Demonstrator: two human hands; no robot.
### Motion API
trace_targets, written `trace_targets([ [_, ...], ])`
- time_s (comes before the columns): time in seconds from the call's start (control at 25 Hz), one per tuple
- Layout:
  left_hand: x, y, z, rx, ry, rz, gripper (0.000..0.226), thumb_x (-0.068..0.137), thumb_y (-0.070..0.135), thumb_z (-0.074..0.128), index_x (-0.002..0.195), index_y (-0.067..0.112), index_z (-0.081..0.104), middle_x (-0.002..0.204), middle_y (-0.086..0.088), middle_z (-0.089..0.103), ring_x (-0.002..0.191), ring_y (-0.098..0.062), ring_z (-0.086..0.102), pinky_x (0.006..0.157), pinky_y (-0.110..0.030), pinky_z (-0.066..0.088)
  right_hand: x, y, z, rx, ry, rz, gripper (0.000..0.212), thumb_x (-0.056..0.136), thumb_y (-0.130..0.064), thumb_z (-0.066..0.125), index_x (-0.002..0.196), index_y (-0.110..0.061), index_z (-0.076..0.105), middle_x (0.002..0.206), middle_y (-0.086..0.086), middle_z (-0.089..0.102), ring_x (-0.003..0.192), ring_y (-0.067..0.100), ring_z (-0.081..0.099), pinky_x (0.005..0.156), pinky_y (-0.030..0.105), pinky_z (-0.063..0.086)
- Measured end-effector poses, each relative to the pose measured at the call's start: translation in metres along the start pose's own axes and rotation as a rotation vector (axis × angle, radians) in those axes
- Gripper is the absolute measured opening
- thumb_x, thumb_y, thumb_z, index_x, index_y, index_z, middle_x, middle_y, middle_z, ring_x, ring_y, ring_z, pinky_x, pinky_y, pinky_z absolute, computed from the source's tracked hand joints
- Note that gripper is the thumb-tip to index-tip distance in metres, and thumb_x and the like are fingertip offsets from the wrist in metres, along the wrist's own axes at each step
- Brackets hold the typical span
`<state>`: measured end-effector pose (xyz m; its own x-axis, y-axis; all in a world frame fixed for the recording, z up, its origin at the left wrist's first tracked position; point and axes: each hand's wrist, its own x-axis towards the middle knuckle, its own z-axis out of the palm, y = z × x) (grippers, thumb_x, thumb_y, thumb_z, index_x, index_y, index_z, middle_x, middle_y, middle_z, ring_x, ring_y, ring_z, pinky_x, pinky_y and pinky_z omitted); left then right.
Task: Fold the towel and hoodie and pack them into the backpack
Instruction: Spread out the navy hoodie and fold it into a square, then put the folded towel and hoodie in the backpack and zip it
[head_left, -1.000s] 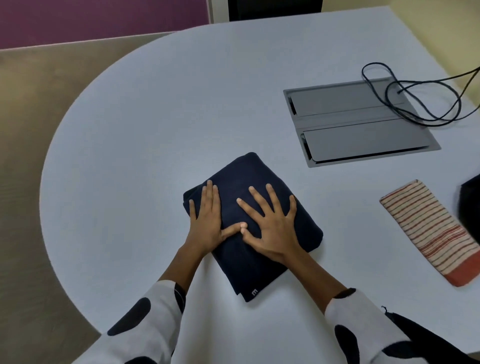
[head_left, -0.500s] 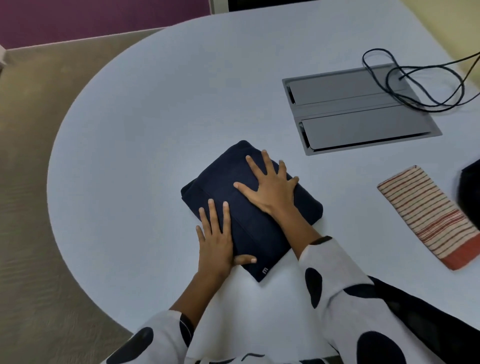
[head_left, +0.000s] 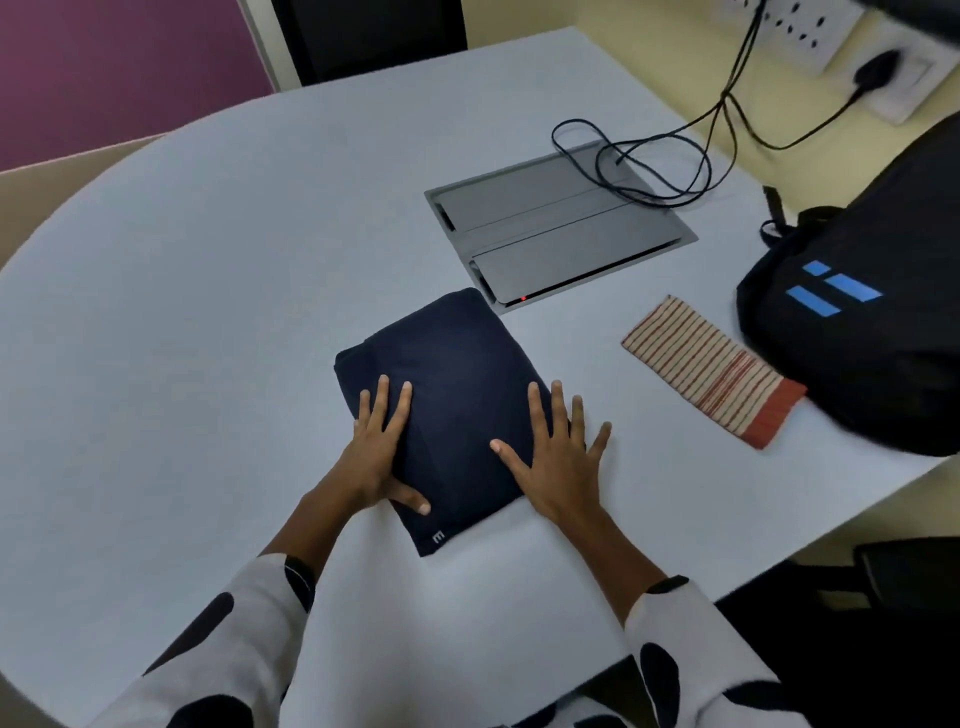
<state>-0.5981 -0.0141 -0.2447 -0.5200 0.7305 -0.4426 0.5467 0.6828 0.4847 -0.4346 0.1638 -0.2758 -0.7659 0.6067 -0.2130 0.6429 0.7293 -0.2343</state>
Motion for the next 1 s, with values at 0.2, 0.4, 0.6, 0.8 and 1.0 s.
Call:
trace_targets([
  [0.2, 0.018, 0.02, -0.004, 0.116, -0.082, 0.063, 0.152, 0.05, 0.043, 0.09, 0.144, 0.026, -0.028, 0.148, -0.002, -0.042, 0.137, -0.031, -0.033, 0.117, -0.05, 0.008, 0.027, 0.054, -0.039, 0.401, 0.222, 0.119, 0.06, 0.097, -0.044, 0.045, 0.147, -0.013, 0.032, 0.157, 0.011, 0.024, 0.143, 0.027, 0.023, 0.118, 0.045, 0.019],
  [0.4, 0.027, 0.034, -0.003, 0.175, -0.094, 0.096, 0.152, 0.05, 0.039, 0.091, 0.143, 0.027, -0.029, 0.148, -0.001, -0.041, 0.139, -0.029, -0.031, 0.116, -0.048, 0.013, 0.06, 0.152, -0.059, 0.015, 0.101, 0.266, 0.06, 0.094, -0.02, 0.055, 0.146, -0.007, 0.03, 0.15, 0.02, 0.033, 0.139, 0.035, 0.026, 0.115, 0.05, 0.019],
  [0.6, 0.024, 0.038, -0.003, 0.173, -0.08, 0.067, 0.151, 0.05, 0.035, 0.092, 0.144, 0.027, -0.027, 0.149, -0.001, -0.039, 0.14, -0.027, -0.03, 0.116, -0.046, 0.016, 0.057, 0.177, -0.056, -0.307, 0.004, 0.258, 0.065, 0.099, -0.031, 0.044, 0.153, -0.021, 0.008, 0.158, 0.013, 0.018, 0.14, 0.033, 0.024, 0.106, 0.056, 0.03],
  [0.8, 0.024, 0.039, -0.004, 0.18, -0.077, 0.051, 0.152, 0.05, 0.036, 0.092, 0.144, 0.026, -0.027, 0.149, 0.0, -0.039, 0.14, -0.027, -0.029, 0.116, -0.046, 0.017, 0.06, 0.188, -0.065, -0.519, 0.048, 0.121, 0.075, 0.091, -0.013, 0.058, 0.151, -0.01, 0.012, 0.148, 0.018, 0.035, 0.126, 0.03, 0.042, 0.095, 0.042, 0.045],
  [1.0, 0.024, 0.037, -0.003, 0.181, -0.068, 0.06, 0.152, 0.05, 0.038, 0.092, 0.144, 0.027, -0.027, 0.15, 0.0, -0.039, 0.14, -0.028, -0.029, 0.116, -0.046, 0.016, 0.062, 0.157, -0.083, 0.136, 0.087, 0.23, 0.044, 0.098, -0.011, 0.044, 0.143, -0.012, 0.041, 0.134, 0.019, 0.05, 0.117, 0.035, 0.051, 0.094, 0.038, 0.045],
])
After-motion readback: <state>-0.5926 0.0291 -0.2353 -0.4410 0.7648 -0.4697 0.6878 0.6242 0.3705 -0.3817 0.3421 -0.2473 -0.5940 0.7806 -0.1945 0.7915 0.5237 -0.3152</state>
